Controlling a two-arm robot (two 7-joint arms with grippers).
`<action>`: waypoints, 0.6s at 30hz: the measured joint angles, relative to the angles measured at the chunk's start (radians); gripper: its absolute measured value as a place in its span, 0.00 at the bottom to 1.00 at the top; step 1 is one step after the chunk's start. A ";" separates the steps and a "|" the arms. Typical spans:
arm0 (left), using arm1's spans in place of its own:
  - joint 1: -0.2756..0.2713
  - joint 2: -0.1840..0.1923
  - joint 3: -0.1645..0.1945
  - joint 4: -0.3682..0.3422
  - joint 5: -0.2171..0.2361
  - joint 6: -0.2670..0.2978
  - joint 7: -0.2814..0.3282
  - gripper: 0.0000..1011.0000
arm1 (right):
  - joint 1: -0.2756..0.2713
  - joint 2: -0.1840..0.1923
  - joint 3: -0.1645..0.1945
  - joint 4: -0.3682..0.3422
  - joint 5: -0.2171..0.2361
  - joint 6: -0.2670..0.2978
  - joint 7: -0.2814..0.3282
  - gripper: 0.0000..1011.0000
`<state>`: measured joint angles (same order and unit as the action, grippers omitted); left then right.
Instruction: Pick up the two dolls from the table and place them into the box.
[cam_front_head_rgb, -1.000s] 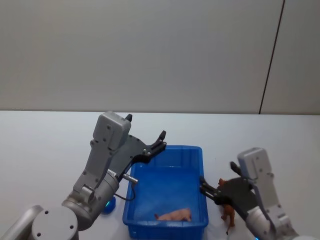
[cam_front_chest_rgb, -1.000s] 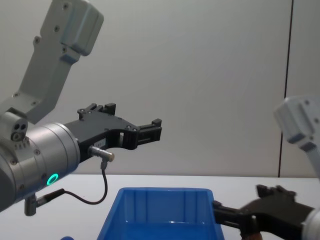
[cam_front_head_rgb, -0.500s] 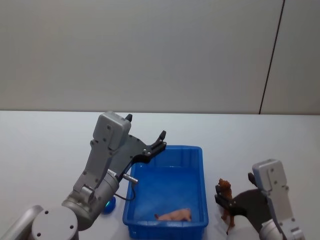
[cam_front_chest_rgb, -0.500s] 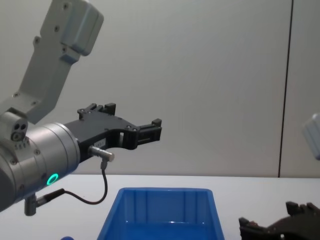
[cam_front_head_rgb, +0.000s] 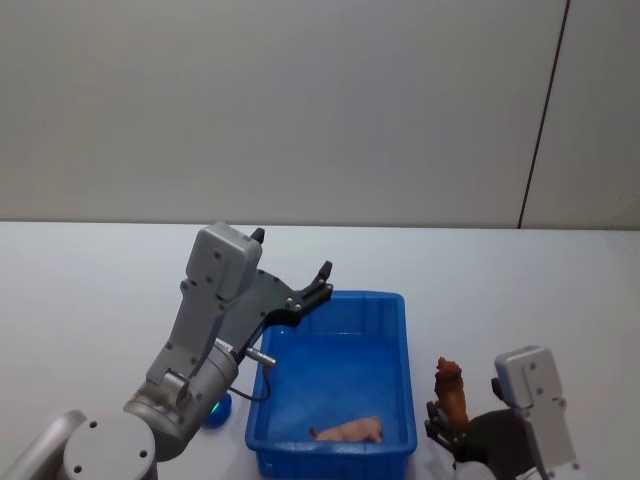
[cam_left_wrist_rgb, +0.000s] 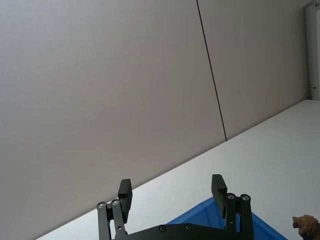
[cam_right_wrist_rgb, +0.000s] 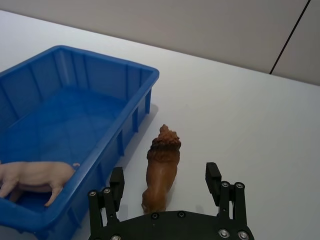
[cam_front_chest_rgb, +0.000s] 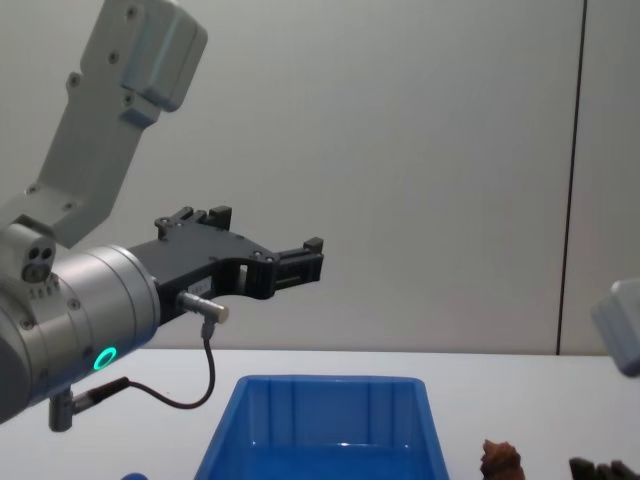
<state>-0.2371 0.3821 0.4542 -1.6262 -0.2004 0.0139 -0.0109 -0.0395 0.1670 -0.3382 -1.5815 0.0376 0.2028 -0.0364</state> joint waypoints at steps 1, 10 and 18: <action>0.000 0.000 0.000 0.000 0.000 0.000 0.000 0.99 | -0.001 -0.002 -0.001 0.004 0.000 0.001 -0.001 0.99; 0.000 0.000 0.000 0.000 0.000 0.000 0.000 0.99 | 0.004 -0.019 -0.009 0.041 -0.007 0.003 -0.009 0.99; 0.000 0.000 0.000 0.000 0.000 0.000 0.000 0.99 | 0.024 -0.039 -0.012 0.090 -0.017 -0.005 -0.012 0.93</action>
<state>-0.2371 0.3821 0.4542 -1.6262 -0.2004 0.0139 -0.0110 -0.0156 0.1279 -0.3498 -1.4911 0.0210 0.1980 -0.0484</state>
